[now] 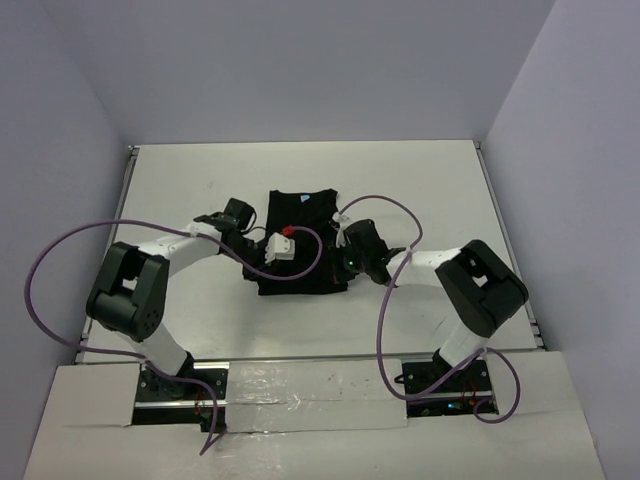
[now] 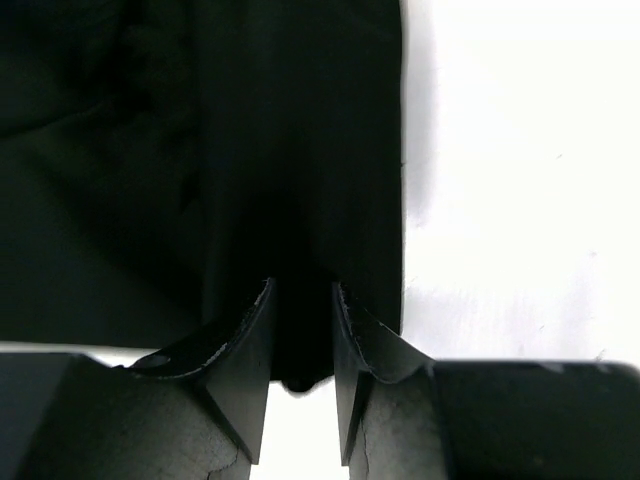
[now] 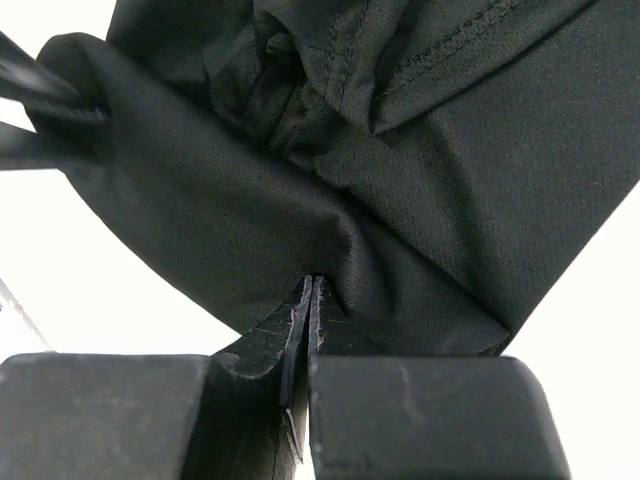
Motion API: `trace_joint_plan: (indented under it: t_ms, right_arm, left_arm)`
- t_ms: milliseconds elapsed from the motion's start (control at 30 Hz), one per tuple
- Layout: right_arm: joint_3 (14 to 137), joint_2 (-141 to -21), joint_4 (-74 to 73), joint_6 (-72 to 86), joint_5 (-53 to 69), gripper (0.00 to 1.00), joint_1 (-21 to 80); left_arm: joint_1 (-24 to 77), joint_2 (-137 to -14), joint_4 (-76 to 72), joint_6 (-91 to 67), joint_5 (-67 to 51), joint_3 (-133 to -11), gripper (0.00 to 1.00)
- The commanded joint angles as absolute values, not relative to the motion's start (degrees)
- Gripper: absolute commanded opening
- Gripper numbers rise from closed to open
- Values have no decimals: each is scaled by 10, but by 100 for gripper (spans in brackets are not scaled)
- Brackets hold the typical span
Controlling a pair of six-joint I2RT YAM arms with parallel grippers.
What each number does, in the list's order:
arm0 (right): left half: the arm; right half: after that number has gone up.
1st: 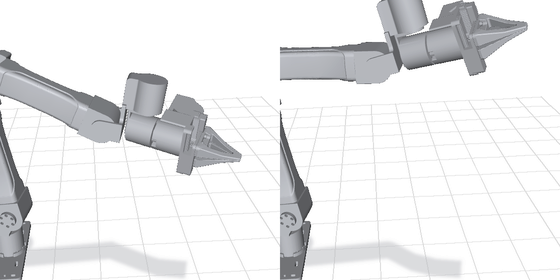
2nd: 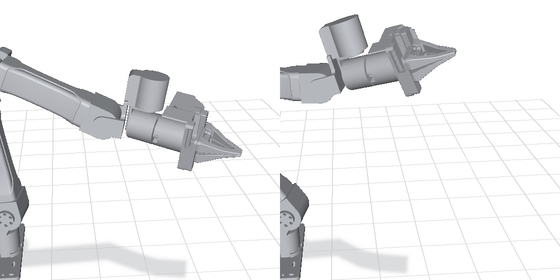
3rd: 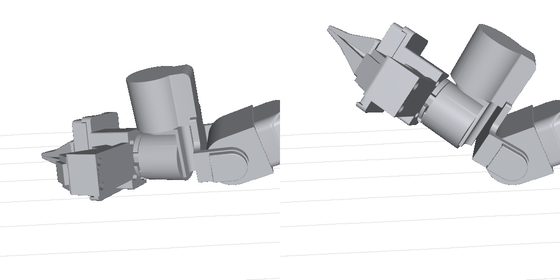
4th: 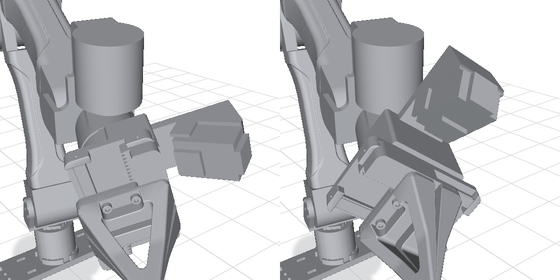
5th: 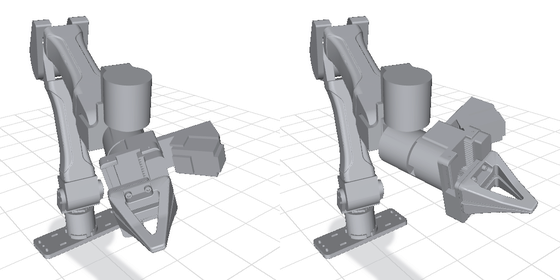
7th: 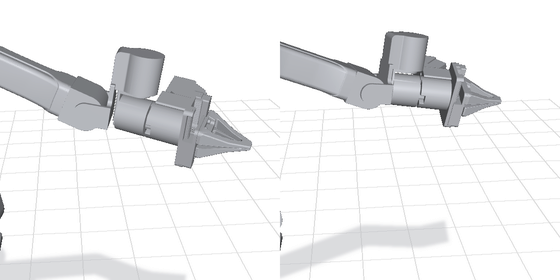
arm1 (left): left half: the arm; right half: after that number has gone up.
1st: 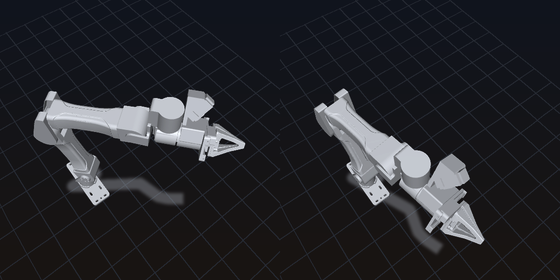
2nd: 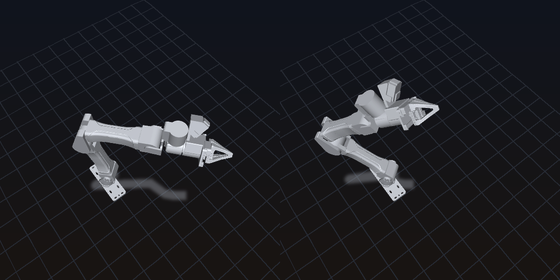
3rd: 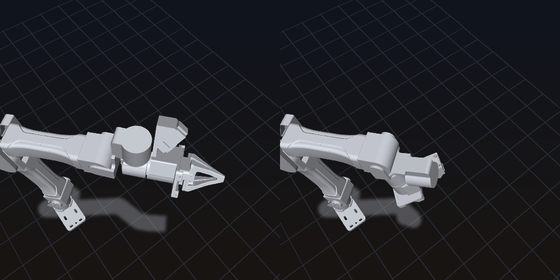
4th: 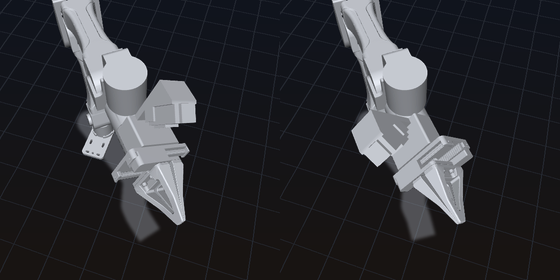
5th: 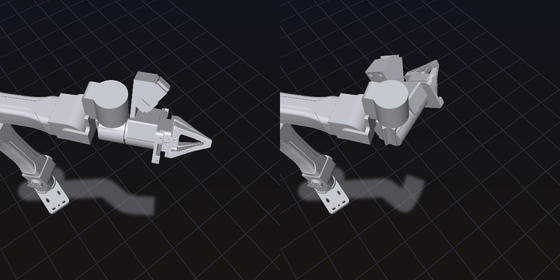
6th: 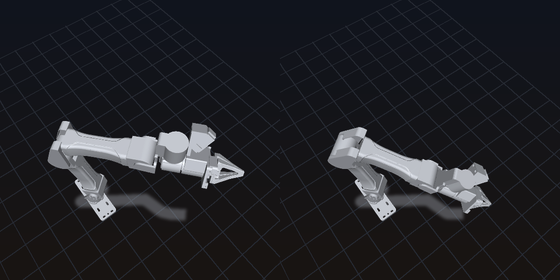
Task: Roll the t-shirts
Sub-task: Roll the T-shirt to the center of the board.
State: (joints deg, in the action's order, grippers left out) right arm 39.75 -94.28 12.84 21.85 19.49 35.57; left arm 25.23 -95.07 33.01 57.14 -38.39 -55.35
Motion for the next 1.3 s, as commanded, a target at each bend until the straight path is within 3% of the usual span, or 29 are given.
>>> trace_joint_plan:
  t_ms: [0,600,700,900,1267]
  right_arm:
    - [409,-967,119,222,178,0,352]
    - [424,-975,93,190,182,0,352]
    - [425,-972,86,185,181,0,352]
    - [426,-972,81,179,184,0,352]
    - [432,-979,83,185,186,0,353]
  left_arm:
    - [226,-907,344,570,-384,-571,37]
    - [202,-893,259,556,-305,-486,35]
    - [202,-884,266,541,-325,-509,38]
    - [204,-832,277,526,-376,-564,56]
    - [354,-720,202,628,-314,-393,60]
